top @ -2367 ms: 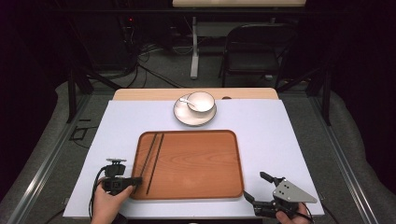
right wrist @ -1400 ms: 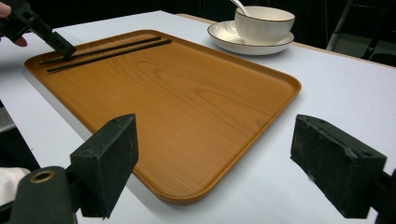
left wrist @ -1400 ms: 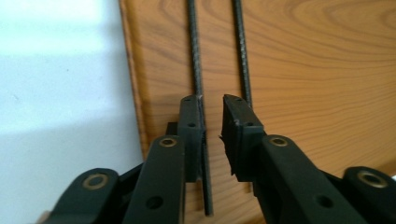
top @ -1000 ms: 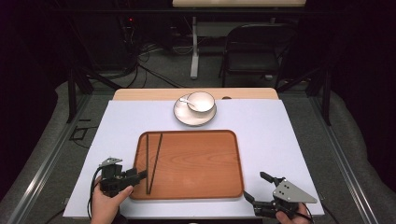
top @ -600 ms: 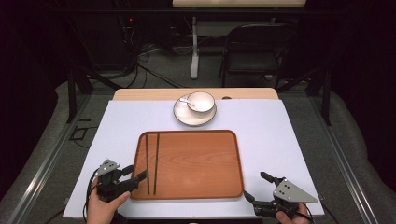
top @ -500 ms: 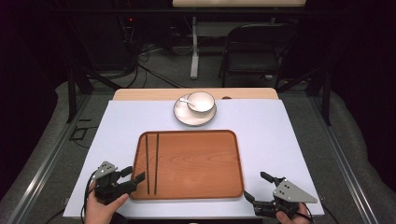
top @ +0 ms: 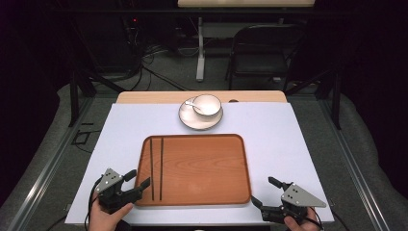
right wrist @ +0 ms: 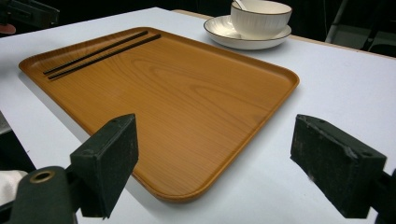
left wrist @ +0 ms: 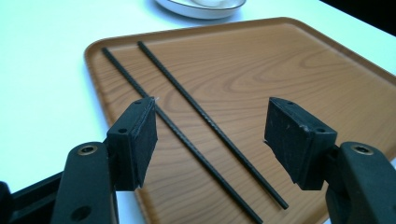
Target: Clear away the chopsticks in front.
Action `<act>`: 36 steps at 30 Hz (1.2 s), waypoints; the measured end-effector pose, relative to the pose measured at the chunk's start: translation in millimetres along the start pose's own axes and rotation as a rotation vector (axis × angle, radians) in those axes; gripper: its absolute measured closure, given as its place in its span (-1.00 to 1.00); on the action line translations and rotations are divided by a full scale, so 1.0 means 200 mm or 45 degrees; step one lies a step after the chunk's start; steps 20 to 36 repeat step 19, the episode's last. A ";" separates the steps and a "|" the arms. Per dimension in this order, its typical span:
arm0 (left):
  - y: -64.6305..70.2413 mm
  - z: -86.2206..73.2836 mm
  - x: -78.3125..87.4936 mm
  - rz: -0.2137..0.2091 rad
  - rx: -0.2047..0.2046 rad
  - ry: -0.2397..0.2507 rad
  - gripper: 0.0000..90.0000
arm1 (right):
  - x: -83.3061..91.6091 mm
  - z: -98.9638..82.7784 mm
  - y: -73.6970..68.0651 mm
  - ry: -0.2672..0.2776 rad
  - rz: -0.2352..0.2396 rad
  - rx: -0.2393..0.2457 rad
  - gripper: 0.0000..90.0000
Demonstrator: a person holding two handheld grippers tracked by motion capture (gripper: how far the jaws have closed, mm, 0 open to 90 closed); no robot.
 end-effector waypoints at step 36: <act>-0.01 0.00 -0.03 -0.007 0.038 -0.037 -0.24 | 0.00 -0.01 0.02 -0.017 -0.014 -0.027 -0.68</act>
Point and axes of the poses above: each handheld gripper's, and its own axes: x roughly backward along the jaws, z roughly out of its top, y roughly to its right, the point moved 6 cm from there along -x, roughly forward along the jaws, and after that the axes turned 2 degrees about x, right-handed, at the moved point
